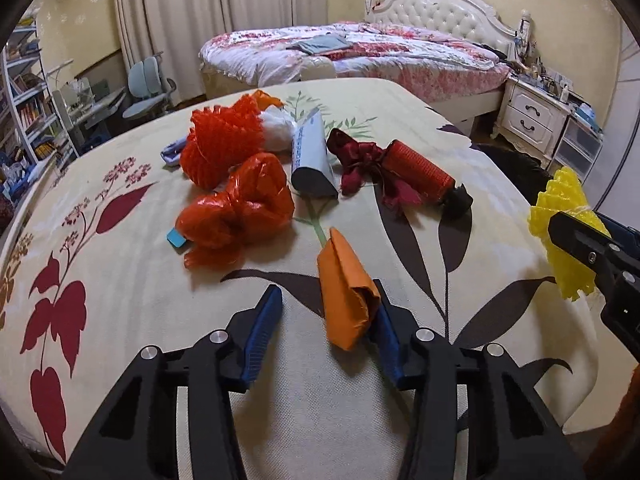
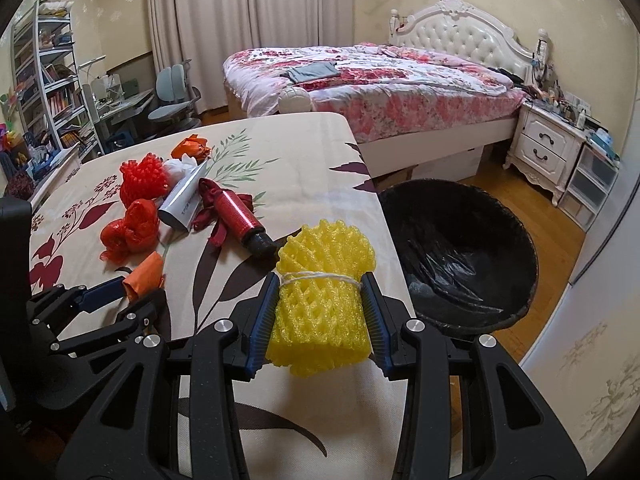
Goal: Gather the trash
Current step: 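Carry both items over the black bin and open both tools to drop them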
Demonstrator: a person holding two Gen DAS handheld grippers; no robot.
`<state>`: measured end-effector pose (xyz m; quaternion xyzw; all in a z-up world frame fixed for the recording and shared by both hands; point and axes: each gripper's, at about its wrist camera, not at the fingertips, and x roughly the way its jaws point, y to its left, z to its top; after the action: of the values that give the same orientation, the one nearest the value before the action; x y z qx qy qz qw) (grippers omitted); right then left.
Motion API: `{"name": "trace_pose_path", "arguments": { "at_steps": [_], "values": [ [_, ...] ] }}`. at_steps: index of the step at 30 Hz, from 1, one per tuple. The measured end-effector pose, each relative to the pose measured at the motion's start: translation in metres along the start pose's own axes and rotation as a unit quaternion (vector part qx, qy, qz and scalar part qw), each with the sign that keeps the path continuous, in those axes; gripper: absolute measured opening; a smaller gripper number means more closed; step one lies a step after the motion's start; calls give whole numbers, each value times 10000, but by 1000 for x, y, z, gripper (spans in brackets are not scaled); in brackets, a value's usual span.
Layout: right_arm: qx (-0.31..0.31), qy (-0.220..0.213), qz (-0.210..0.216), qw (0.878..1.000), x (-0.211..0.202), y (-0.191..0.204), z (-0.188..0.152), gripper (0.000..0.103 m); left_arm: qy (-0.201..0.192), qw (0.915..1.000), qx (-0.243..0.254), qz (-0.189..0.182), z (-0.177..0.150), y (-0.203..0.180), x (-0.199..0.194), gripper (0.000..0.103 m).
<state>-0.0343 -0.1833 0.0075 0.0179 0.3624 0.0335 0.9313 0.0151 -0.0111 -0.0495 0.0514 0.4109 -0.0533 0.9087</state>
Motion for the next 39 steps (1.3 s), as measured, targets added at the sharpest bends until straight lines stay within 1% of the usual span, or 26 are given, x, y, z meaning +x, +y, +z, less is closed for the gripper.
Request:
{"name": "trace_pose_path", "arguments": {
  "at_steps": [1, 2, 3, 8, 14, 20, 24, 30, 34, 39],
  "values": [
    [16, 0, 9, 10000, 1, 0, -1, 41, -23, 10000, 70, -14, -1, -2, -1, 37],
    [29, 5, 16, 10000, 1, 0, -1, 41, -47, 9999, 139, 13, 0, -4, -2, 29],
    [39, 8, 26, 10000, 2, 0, -1, 41, -68, 9998, 174, 3, -1, -4, -3, 25],
    [72, -15, 28, 10000, 1, -1, -1, 41, -110, 9999, 50, -106, 0, -1, -8, 24],
    [160, -99, -74, 9998, -3, -11, 5, 41, -391, 9990, 8, -215, 12, -5, -20, 24],
    [298, -191, -271, 9990, -2, -32, 12, 41, -651, 9973, 46, -350, 33, -14, -27, 24],
    [429, -256, -482, 9976, 2, -53, 21, 41, -820, 9952, 186, -499, 50, -33, -27, 24],
    [652, -280, -814, 9941, 19, -89, 35, 41, -968, 9915, 399, -766, 78, -70, -10, 24],
    [784, -282, -969, 9918, 33, -112, 41, 41, -968, 9901, 515, -879, 97, -98, 9, 24],
    [900, -176, -1061, 9901, 54, -133, 46, 41, -936, 9892, 689, -892, 113, -127, 33, 24]
  ]
}}
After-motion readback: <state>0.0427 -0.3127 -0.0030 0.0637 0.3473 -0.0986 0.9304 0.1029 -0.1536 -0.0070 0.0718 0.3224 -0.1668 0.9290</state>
